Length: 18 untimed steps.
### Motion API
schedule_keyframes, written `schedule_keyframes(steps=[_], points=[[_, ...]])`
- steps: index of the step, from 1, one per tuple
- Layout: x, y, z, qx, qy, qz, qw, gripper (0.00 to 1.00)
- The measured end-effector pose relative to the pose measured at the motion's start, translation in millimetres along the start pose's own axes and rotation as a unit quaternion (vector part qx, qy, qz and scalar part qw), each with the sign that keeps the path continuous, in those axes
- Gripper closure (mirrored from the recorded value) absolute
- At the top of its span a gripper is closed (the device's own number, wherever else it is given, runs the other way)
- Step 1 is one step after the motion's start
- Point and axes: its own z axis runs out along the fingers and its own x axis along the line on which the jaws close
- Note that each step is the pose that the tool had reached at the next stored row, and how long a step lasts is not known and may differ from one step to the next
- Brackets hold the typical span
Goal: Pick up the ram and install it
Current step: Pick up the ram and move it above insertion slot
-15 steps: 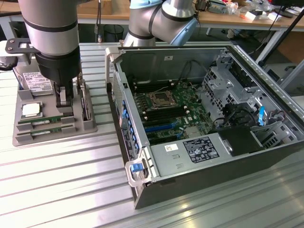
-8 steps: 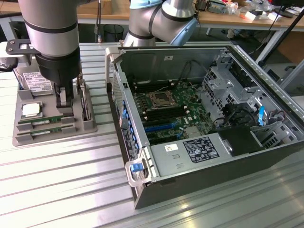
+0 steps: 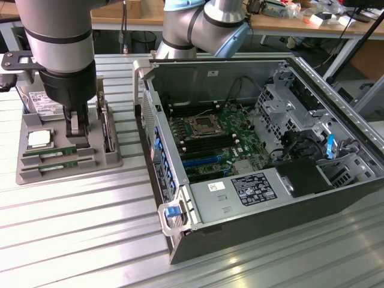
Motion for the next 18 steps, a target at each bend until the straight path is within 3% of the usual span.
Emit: schedule_keyframes(steps=[18], points=[[-1.4,6.2,6.1,0.0000,0.0000,0.000,1.0000,0.64]])
